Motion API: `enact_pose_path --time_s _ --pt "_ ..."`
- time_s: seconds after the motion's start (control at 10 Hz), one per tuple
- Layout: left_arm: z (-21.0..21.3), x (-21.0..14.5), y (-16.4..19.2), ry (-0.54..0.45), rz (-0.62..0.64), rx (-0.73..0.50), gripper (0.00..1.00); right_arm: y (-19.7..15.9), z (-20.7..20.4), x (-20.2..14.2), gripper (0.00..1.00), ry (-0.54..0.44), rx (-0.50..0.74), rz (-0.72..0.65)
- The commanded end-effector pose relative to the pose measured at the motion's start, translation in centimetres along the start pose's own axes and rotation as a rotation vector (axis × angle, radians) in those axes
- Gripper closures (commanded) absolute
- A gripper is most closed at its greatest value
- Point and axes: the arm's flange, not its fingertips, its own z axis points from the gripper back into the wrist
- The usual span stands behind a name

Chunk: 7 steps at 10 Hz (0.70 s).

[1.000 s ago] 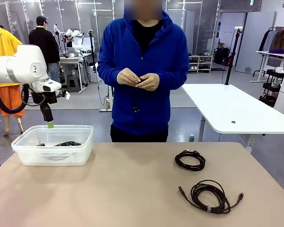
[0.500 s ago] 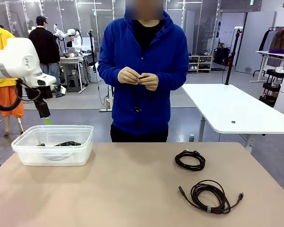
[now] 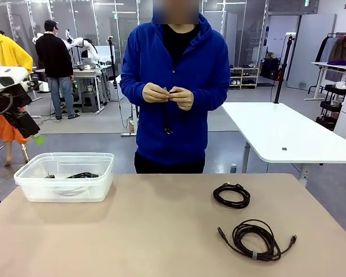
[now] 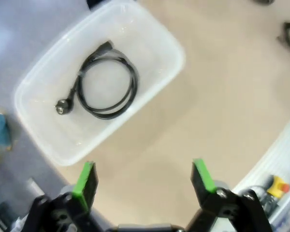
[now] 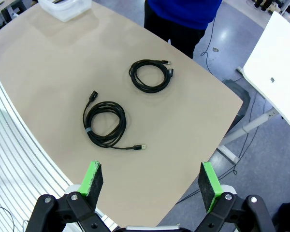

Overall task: Organize and store the cables.
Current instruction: Place the Power Cable into the Organizing box.

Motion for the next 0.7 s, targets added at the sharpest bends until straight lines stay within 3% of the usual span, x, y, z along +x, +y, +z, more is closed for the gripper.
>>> enact_pose_path --time_s 0.0,0.1,0.3,0.4,0.6 --pt "0.3 -3.1 -5.0 -0.133 -0.123 -0.028 0.02 -0.1 0.0 -0.1 0.0 -0.003 0.004 0.01" --pt "0.7 -5.1 -6.9 -0.198 -0.181 0.008 0.02 -0.1 0.0 -0.1 0.0 -0.003 0.004 0.01" --pt "0.4 -9.7 -9.5 -0.233 -0.377 -0.082 0.02 -0.1 0.0 -0.1 0.0 -0.003 0.004 0.01" --pt "0.2 -11.4 -10.2 -0.265 -0.402 -0.025 0.02 -0.1 0.0 -0.1 0.0 -0.003 0.004 0.01" --pt "0.3 -13.2 -10.2 -0.302 -0.398 -0.064 0.02 -0.1 0.0 -0.1 0.0 -0.003 0.004 0.01"
